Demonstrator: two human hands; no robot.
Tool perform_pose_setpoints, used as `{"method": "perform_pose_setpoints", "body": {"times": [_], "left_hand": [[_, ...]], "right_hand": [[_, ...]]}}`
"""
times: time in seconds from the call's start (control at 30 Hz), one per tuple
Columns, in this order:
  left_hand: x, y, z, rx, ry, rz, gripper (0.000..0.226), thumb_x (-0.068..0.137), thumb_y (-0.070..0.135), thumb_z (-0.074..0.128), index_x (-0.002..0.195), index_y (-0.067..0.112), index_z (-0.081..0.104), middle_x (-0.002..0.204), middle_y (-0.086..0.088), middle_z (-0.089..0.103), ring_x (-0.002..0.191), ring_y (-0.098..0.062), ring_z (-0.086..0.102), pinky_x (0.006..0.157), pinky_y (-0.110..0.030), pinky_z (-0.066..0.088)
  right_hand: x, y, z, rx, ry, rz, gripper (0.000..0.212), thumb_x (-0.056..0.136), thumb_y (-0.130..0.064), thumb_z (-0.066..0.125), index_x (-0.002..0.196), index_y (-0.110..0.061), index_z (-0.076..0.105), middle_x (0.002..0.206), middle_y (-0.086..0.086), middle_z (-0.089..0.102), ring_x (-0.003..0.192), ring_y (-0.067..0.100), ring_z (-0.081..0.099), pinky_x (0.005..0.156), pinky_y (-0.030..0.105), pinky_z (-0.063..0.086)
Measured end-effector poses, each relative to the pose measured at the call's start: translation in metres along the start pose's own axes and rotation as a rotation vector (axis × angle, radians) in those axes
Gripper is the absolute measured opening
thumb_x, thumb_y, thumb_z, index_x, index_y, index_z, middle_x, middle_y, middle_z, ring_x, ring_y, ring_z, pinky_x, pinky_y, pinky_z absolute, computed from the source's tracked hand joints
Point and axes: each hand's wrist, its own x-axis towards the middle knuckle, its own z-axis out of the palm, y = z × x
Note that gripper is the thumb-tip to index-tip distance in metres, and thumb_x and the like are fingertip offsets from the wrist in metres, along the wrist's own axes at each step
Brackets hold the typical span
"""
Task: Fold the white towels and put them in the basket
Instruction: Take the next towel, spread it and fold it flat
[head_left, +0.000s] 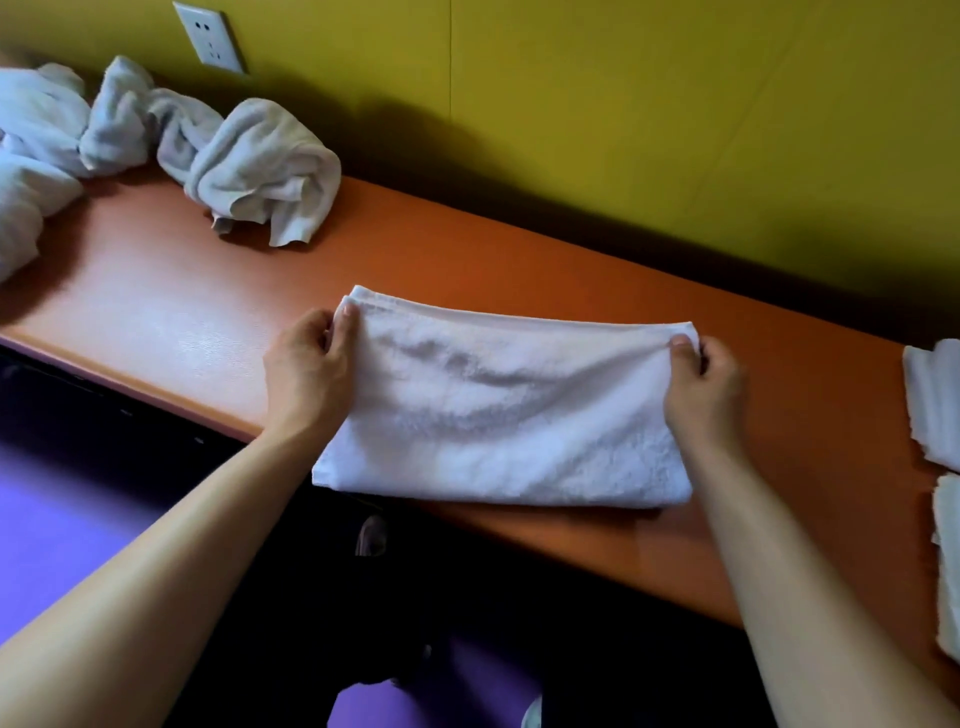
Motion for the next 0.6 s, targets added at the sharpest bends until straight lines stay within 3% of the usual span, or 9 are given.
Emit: {"method": "perform_pose_setpoints", "body": {"times": [0.1, 0.2, 0.23, 0.3, 0.37, 0.43, 0.5, 0.6], "left_hand": [[0.02, -0.011, 0.02, 0.079, -0.006, -0.036, 0.057, 0.102, 0.053, 0.043, 0.072, 0.006, 0.051, 0.063, -0.009, 0.055, 0.064, -0.03, 0.049, 0.058, -0.043, 0.036], [0.03, -0.023, 0.036, 0.117, -0.041, -0.084, 0.051, 0.103, 0.047, 0.045, 0.075, 0.006, 0.054, 0.067, -0.008, 0.058, 0.073, -0.037, 0.053, 0.062, -0.041, 0.034], [0.031, -0.025, 0.04, 0.123, -0.057, -0.105, 0.045, 0.103, 0.045, 0.046, 0.082, 0.009, 0.061, 0.078, -0.011, 0.065, 0.083, -0.038, 0.058, 0.067, -0.041, 0.038], [0.028, -0.026, 0.044, 0.151, -0.068, -0.115, 0.037, 0.103, 0.042, 0.048, 0.117, 0.011, 0.062, 0.114, -0.015, 0.068, 0.109, -0.037, 0.057, 0.089, -0.043, 0.041], [0.018, -0.026, 0.043, 0.277, -0.044, 0.066, 0.045, 0.102, 0.039, 0.05, 0.138, 0.011, 0.05, 0.134, -0.015, 0.056, 0.12, -0.037, 0.049, 0.104, -0.045, 0.034], [-0.002, -0.019, 0.044, 0.393, -0.052, 0.366, 0.044, 0.102, 0.037, 0.048, 0.138, 0.012, 0.053, 0.138, -0.013, 0.053, 0.12, -0.038, 0.05, 0.104, -0.047, 0.035], [-0.031, -0.01, 0.051, 0.423, -0.167, 0.582, 0.042, 0.101, 0.038, 0.045, 0.133, 0.015, 0.06, 0.139, -0.012, 0.056, 0.119, -0.038, 0.054, 0.1, -0.048, 0.04], [-0.073, -0.007, 0.069, 0.586, -0.424, 0.625, 0.057, 0.098, 0.05, 0.035, 0.148, 0.026, 0.049, 0.155, -0.008, 0.045, 0.136, -0.038, 0.045, 0.111, -0.048, 0.034]], "right_hand": [[0.022, 0.002, 0.022, -0.059, -0.02, -0.012, 0.032, 0.101, -0.029, 0.052, 0.073, -0.016, 0.045, 0.06, -0.007, 0.038, 0.058, 0.018, 0.034, 0.056, 0.035, 0.02], [0.031, 0.01, 0.041, -0.069, -0.044, 0.017, 0.021, 0.101, -0.03, 0.055, 0.088, -0.013, 0.059, 0.07, -0.005, 0.051, 0.07, 0.024, 0.05, 0.057, 0.031, 0.026], [0.03, 0.012, 0.044, -0.062, -0.054, 0.04, 0.021, 0.101, -0.032, 0.056, 0.098, -0.012, 0.062, 0.079, -0.002, 0.057, 0.078, 0.026, 0.056, 0.061, 0.029, 0.032], [0.023, 0.013, 0.046, -0.082, -0.062, 0.051, 0.029, 0.1, -0.036, 0.055, 0.116, -0.013, 0.059, 0.101, 0.003, 0.063, 0.094, 0.027, 0.06, 0.072, 0.032, 0.043], [0.015, 0.013, 0.044, -0.232, -0.007, -0.14, 0.032, 0.098, -0.034, 0.055, 0.124, -0.015, 0.056, 0.116, 0.008, 0.06, 0.105, 0.028, 0.056, 0.086, 0.04, 0.046], [0.003, 0.006, 0.044, -0.343, -0.026, -0.456, 0.032, 0.096, -0.027, 0.053, 0.126, -0.017, 0.057, 0.121, 0.009, 0.058, 0.112, 0.028, 0.052, 0.094, 0.041, 0.04], [-0.007, 0.0, 0.048, -0.407, -0.232, -0.679, 0.036, 0.098, -0.027, 0.045, 0.131, -0.019, 0.057, 0.13, 0.007, 0.059, 0.122, 0.027, 0.051, 0.103, 0.041, 0.034], [-0.015, 0.004, 0.052, -0.595, -0.569, -0.7, 0.046, 0.106, -0.041, 0.03, 0.148, -0.03, 0.043, 0.154, -0.002, 0.043, 0.146, 0.018, 0.031, 0.121, 0.04, 0.016]]}}
